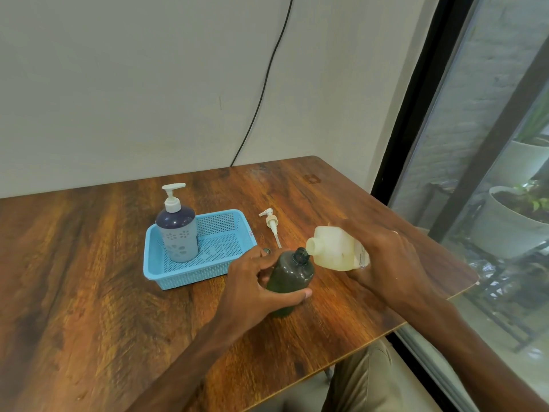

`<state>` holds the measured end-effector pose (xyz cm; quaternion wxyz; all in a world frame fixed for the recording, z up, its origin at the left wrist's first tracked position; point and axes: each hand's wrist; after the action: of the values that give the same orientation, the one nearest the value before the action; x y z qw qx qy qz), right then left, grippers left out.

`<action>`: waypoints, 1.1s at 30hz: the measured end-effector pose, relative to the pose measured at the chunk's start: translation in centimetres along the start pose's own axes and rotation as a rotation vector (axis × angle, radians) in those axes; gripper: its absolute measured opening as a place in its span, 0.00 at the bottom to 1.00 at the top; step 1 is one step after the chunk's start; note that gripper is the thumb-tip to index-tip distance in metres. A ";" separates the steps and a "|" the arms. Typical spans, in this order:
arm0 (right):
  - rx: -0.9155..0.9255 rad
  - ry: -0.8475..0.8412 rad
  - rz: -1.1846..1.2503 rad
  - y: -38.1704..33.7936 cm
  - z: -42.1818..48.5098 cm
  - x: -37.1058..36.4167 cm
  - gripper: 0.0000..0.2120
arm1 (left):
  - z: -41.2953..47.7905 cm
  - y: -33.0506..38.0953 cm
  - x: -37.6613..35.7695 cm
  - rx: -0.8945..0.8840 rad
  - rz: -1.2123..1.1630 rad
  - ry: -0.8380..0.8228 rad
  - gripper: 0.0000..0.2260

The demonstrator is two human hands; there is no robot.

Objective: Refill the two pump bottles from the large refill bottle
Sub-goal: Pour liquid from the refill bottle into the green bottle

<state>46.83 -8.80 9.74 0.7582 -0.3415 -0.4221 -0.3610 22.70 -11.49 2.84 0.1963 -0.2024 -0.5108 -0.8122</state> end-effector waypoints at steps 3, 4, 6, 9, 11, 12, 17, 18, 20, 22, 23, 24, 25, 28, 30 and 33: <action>-0.010 -0.002 -0.025 0.0 0.0 0.0 0.35 | 0.0 -0.1 -0.1 0.009 -0.010 -0.001 0.28; -0.015 -0.004 -0.030 0.0 0.0 0.0 0.35 | 0.0 -0.1 -0.2 0.011 -0.006 0.000 0.29; -0.018 -0.005 -0.035 0.1 0.0 0.0 0.36 | 0.1 -0.1 -0.2 0.011 -0.003 -0.003 0.30; -0.008 -0.019 -0.051 0.2 0.1 0.0 0.36 | 0.1 -0.3 -0.3 -0.002 -0.004 0.002 0.26; -0.002 -0.015 -0.054 0.2 0.1 0.0 0.36 | 0.0 -0.3 -0.4 -0.011 -0.003 0.010 0.25; 0.001 -0.010 -0.053 0.2 0.1 0.0 0.36 | 0.0 -0.2 -0.4 -0.009 -0.002 0.011 0.25; 0.005 -0.004 -0.044 0.0 0.1 0.0 0.35 | -0.1 -0.2 -0.4 -0.017 -0.015 0.010 0.25; 0.005 -0.005 -0.045 0.0 0.1 0.0 0.36 | -0.1 -0.2 -0.5 -0.019 -0.014 0.008 0.26; 0.004 -0.010 -0.051 0.0 0.1 0.0 0.36 | -0.1 -0.2 -0.5 -0.013 -0.010 0.009 0.26; 0.001 -0.019 -0.050 0.0 0.1 0.1 0.36 | 0.0 -0.4 -0.6 -0.011 -0.010 0.015 0.25; 0.001 -0.019 -0.051 -0.1 0.1 0.1 0.36 | 0.0 -0.4 -0.6 -0.010 -0.011 0.015 0.25; 0.003 -0.015 -0.055 -0.1 0.1 0.1 0.36 | 0.0 -0.4 -0.6 -0.010 -0.012 0.014 0.25; 0.005 -0.010 -0.061 -0.1 0.1 0.1 0.36 | 0.0 -0.4 -0.6 -0.010 -0.013 0.012 0.25; 0.011 -0.005 -0.064 -0.1 0.1 0.1 0.36 | 0.0 -0.5 -0.7 -0.021 -0.012 0.012 0.25; 0.014 -0.007 -0.066 -0.1 0.1 0.1 0.37 | 0.0 -0.5 -0.7 -0.021 -0.012 0.015 0.25; 0.010 -0.009 -0.060 -0.1 0.2 0.2 0.36 | 0.0 -0.6 -0.8 -0.010 -0.021 0.013 0.25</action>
<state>46.74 -8.74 9.98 0.7469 -0.3263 -0.4373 -0.3800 23.08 -11.16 1.96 0.1899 -0.1928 -0.5076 -0.8180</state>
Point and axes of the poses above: each hand's wrist, its own z-axis towards the middle knuckle, its own x-axis out of the back of the hand, y = z × x, and after that the axes turned 5 degrees about -y, right-handed
